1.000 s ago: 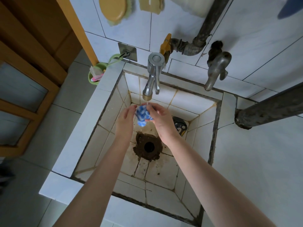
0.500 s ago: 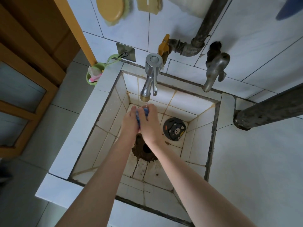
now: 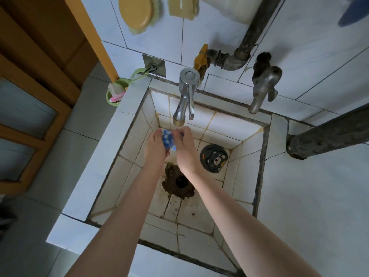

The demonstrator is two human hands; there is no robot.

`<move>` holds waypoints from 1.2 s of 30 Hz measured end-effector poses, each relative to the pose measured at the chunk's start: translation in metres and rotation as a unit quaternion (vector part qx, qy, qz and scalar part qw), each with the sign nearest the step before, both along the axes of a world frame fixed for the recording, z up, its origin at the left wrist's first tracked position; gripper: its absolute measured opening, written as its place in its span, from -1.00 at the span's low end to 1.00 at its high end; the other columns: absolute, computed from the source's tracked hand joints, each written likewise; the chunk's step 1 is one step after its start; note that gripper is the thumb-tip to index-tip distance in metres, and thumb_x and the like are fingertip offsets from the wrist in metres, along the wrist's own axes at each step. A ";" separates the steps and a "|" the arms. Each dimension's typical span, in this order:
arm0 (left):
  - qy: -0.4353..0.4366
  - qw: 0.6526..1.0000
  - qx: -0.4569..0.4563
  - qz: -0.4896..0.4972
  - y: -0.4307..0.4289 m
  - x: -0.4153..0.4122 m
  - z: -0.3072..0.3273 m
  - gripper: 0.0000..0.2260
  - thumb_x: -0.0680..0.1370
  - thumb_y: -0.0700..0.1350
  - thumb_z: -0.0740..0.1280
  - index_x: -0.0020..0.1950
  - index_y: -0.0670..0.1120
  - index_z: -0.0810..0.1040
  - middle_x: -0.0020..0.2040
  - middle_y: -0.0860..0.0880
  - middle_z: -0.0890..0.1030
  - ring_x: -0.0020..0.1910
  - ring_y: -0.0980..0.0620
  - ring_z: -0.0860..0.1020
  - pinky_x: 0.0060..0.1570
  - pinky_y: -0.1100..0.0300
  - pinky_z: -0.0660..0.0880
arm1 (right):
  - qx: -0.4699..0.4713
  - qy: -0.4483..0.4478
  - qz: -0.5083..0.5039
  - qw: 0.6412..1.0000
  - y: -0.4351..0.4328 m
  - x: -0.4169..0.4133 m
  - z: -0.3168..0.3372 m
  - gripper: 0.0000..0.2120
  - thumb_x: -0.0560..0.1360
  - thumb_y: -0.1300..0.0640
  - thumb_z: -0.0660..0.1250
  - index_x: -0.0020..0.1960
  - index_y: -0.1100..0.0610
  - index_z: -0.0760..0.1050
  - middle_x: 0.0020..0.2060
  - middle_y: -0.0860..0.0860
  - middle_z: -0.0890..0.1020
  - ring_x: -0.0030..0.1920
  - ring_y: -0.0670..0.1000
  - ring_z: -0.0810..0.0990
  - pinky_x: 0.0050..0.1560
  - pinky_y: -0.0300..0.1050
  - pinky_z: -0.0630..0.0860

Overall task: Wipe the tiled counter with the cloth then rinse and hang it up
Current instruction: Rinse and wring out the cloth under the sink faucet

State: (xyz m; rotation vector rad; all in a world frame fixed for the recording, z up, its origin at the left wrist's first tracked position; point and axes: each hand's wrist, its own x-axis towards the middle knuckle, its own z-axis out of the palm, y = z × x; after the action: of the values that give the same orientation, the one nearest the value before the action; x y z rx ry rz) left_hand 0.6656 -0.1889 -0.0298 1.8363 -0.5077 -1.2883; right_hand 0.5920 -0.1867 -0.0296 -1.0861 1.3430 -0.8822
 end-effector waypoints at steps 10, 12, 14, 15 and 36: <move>-0.024 0.995 -0.004 -0.092 0.004 -0.006 -0.002 -0.70 0.65 -0.04 0.07 0.21 -0.20 0.45 -0.24 0.00 0.48 -0.37 0.15 0.49 -0.35 0.26 0.48 | 0.051 0.005 0.016 0.999 -0.018 0.002 0.002 -0.79 0.66 0.07 -0.02 -0.01 0.12 0.35 -0.22 -0.01 0.48 -0.23 -0.09 0.49 -0.28 -0.34 0.39; -0.023 0.995 -0.007 -0.100 0.006 -0.009 0.001 -0.76 0.64 -0.03 0.10 0.12 -0.16 0.44 -0.31 -0.01 0.44 -0.49 0.16 0.41 -0.50 0.34 0.37 | 0.035 0.034 0.010 0.999 -0.024 -0.002 -0.001 -0.78 0.65 0.09 0.03 -0.02 0.16 0.38 -0.24 -0.04 0.48 -0.25 -0.11 0.48 -0.24 -0.32 0.39; -0.005 0.994 -0.048 -0.096 0.007 -0.010 0.005 -0.80 0.64 -0.05 0.12 0.07 -0.14 0.44 -0.25 -0.02 0.48 -0.39 0.13 0.43 -0.42 0.34 0.39 | 0.038 0.013 -0.029 0.999 -0.026 -0.010 -0.001 -0.80 0.64 0.11 0.08 -0.10 0.11 0.40 -0.25 -0.02 0.49 -0.24 -0.07 0.49 -0.18 -0.27 0.45; -0.002 0.993 -0.070 -0.094 0.006 -0.009 0.008 -0.83 0.63 -0.08 0.13 0.08 -0.12 0.46 -0.20 -0.01 0.52 -0.32 0.13 0.47 -0.36 0.35 0.44 | 0.041 -0.010 -0.043 0.998 -0.025 -0.015 -0.001 -0.81 0.63 0.11 0.09 -0.11 0.09 0.41 -0.23 -0.01 0.49 -0.22 -0.06 0.49 -0.15 -0.25 0.46; 0.155 0.985 -0.052 0.054 0.012 -0.010 0.014 -0.75 0.60 -0.23 0.20 0.24 -0.10 0.53 0.15 -0.06 0.60 0.13 0.01 0.57 0.10 0.19 0.52 | 0.050 -0.093 -0.027 0.994 0.001 -0.011 -0.012 -0.65 0.62 -0.01 0.11 0.30 0.15 0.42 0.28 0.10 0.47 0.31 0.07 0.43 0.36 -0.03 0.35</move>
State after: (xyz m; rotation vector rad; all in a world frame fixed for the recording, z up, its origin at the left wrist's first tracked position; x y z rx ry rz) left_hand 0.6561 -0.1772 -0.0161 1.5208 -0.2954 -1.4123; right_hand 0.5811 -0.1852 -0.0414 -0.8712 1.2527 -0.9230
